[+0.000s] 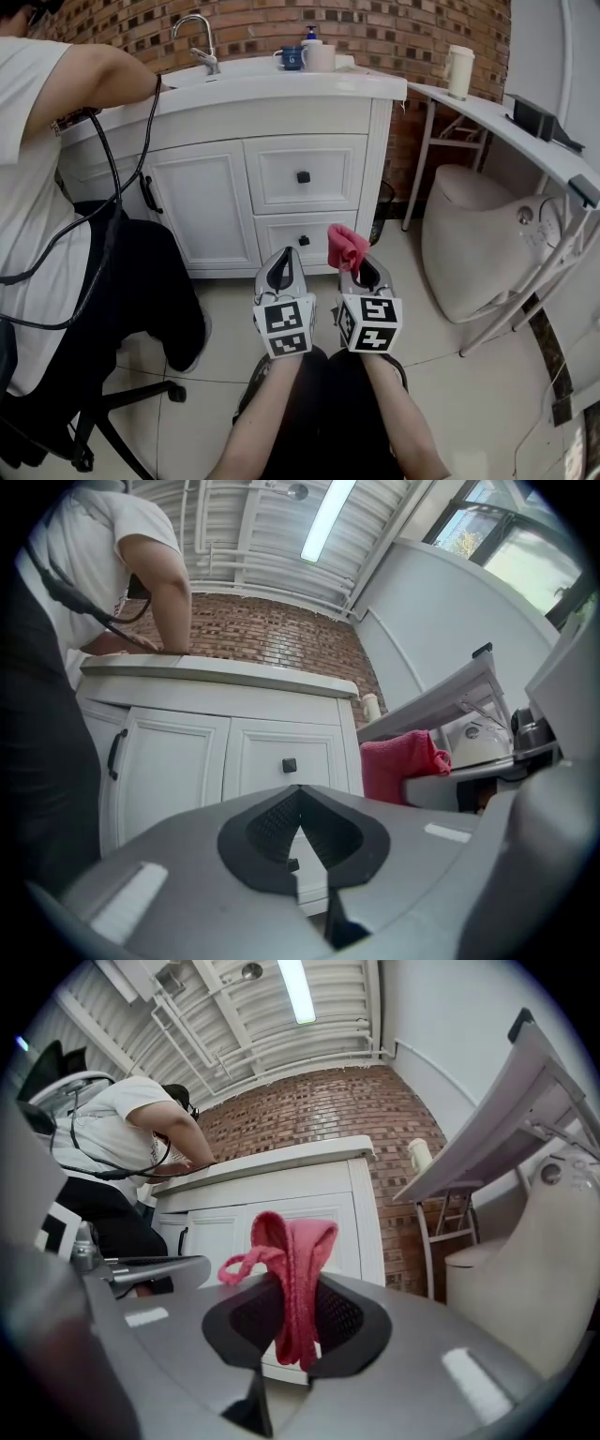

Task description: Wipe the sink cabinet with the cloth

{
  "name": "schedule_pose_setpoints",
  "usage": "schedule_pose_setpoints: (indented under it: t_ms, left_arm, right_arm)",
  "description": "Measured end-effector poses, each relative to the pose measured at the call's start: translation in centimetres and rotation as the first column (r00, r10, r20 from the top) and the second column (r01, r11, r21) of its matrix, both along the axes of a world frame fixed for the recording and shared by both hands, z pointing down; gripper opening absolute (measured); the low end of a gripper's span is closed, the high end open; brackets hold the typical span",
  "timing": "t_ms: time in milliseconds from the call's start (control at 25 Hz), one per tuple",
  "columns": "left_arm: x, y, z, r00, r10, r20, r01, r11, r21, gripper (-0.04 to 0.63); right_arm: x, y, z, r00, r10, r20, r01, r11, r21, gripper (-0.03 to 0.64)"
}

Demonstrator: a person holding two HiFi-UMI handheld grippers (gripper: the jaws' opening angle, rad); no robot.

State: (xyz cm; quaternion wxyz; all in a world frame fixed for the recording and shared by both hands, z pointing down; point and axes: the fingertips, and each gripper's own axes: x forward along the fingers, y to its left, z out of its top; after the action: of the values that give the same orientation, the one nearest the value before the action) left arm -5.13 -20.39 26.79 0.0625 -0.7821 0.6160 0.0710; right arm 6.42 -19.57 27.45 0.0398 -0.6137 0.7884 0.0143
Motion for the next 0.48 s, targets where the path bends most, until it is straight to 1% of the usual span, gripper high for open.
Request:
schedule_pose_setpoints:
  t_ms: [200, 360, 480]
  left_arm:
    - [-0.1, 0.0, 0.4, 1.000, 0.006, -0.022, -0.007, 1.000, -0.016, 0.015]
    - [-0.1, -0.7, 0.4, 1.000, -0.002, 0.027, 0.002, 1.000, -0.021, 0.015]
    - [0.0, -1.2, 0.8, 0.999, 0.002, 0.037, -0.001, 0.999, -0.034, 0.015]
  right_arm:
    - [-0.1, 0.1, 0.2, 1.000, -0.008, -0.006, 0.008, 1.000, -0.007, 0.060]
    - [0.3, -0.3, -0.3, 1.000, 0.003, 0.011, -0.003, 1.000, -0.002, 0.060]
    - [0.2, -0.3, -0.6, 1.000, 0.001, -0.001, -0.001, 1.000, 0.013, 0.060]
